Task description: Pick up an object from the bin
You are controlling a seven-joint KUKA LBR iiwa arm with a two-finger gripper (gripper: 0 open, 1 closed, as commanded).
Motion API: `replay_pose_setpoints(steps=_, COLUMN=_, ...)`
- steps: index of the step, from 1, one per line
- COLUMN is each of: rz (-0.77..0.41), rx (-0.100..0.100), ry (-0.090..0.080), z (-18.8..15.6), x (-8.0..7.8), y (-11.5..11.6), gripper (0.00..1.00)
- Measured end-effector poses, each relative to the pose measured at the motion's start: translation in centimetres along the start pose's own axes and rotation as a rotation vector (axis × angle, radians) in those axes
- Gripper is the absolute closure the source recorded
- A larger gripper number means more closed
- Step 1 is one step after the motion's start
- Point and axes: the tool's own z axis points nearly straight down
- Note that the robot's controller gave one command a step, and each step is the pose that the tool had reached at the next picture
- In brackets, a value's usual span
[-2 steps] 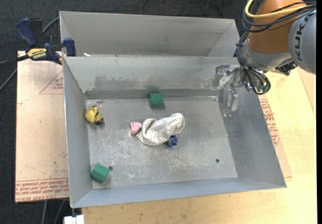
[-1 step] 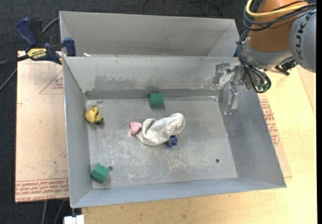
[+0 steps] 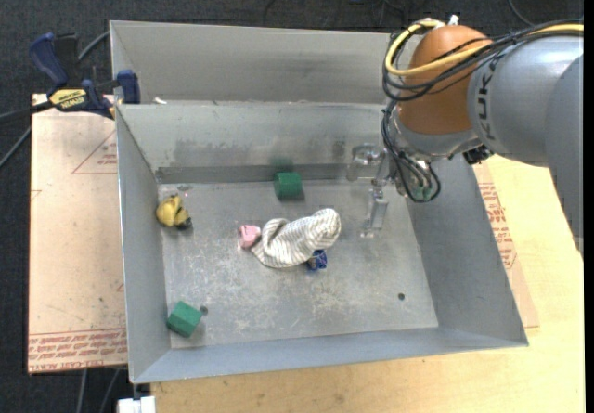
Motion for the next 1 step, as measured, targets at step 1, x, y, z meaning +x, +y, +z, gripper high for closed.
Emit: replay_pose_setpoints(steps=1, rz=-0.234, rx=0.0, ry=-0.001, z=2.38, x=1.29, y=1.99, gripper=0.0)
